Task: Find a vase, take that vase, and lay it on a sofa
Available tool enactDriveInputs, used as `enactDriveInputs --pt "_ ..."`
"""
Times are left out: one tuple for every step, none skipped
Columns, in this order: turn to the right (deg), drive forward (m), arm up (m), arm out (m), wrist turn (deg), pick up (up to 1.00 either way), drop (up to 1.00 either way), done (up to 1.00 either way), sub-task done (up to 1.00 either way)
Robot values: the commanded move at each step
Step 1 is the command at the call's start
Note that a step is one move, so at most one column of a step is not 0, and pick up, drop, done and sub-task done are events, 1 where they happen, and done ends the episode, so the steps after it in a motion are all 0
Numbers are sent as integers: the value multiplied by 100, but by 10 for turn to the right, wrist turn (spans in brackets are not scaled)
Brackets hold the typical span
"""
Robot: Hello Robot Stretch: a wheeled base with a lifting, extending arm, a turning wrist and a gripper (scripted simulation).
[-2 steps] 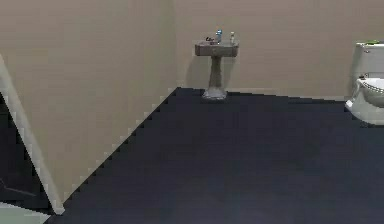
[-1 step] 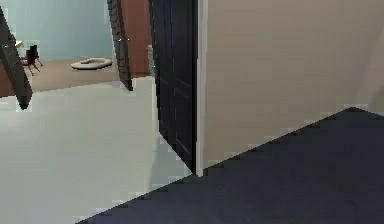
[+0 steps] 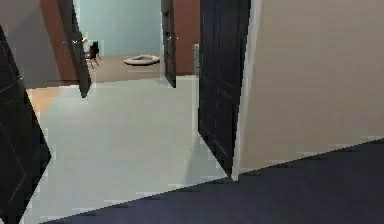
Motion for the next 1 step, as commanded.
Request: enactDriveInputs --pt "0 45 0 0 0 0 0 0 0"
